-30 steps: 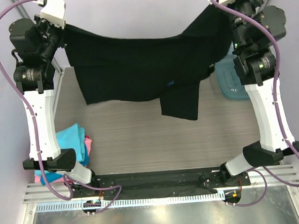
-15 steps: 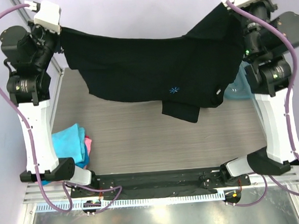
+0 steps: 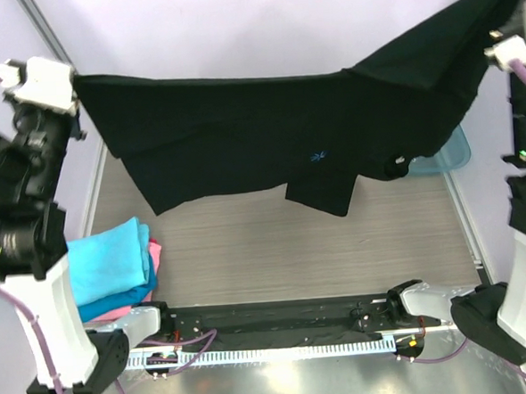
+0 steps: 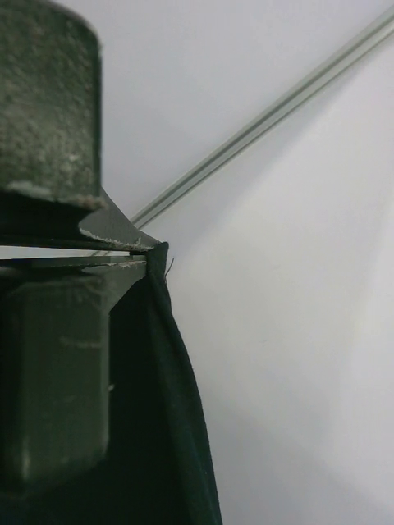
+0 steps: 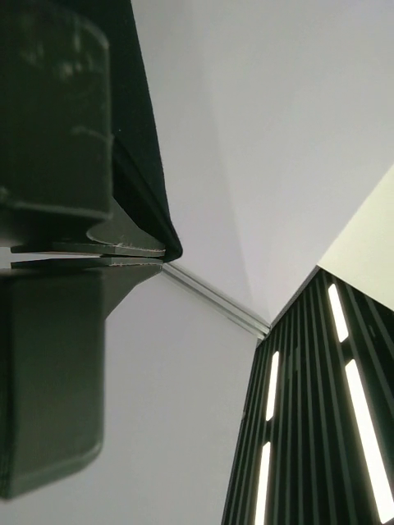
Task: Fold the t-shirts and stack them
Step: Flatten the tshirt out
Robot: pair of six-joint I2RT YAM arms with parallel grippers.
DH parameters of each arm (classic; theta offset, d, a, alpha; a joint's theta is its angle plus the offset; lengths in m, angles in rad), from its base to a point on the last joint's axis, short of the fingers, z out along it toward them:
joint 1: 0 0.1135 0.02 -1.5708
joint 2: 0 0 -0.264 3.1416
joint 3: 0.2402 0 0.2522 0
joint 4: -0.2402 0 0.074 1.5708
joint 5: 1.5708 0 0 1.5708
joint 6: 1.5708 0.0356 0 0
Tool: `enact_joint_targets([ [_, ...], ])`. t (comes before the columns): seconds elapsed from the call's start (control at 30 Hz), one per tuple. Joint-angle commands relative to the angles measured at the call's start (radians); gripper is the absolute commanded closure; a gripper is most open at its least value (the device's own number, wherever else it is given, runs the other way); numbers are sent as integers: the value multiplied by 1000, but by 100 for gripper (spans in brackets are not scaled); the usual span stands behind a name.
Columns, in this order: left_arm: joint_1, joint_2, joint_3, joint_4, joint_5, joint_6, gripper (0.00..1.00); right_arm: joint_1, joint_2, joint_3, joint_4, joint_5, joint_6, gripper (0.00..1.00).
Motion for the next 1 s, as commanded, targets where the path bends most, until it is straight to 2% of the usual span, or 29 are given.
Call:
enact_joint_targets([
  [0.0, 3, -60, 7, 49, -47, 30, 100, -4, -50, 82, -11, -32, -13, 99],
  [0.13, 3, -64, 58, 53, -55, 54, 100, -10, -47, 149, -28, -52, -39, 99],
  [0.3, 3, 20, 154, 55, -61, 59, 100, -10, -12, 174, 13, -52, -71, 99],
  [0.43, 3, 89, 171, 57, -79, 74, 100, -12, 36, 148, 58, -50, -82, 99],
  [0.53, 3, 137, 130, 60, -76, 105, 100, -12, 66, 62, 120, -44, -82, 99],
  [0.63, 3, 179, 43, 79, -67, 137, 100, -12, 83, -91, 202, -34, -91, 99],
  [0.77, 3, 247, -80, 93, -35, 184, 100, -13, 100, -371, 305, -55, -85, 99],
  [0.97, 3, 331, -353, 150, 39, 224, 100, -27, 171, -672, 401, -55, -41, 99],
])
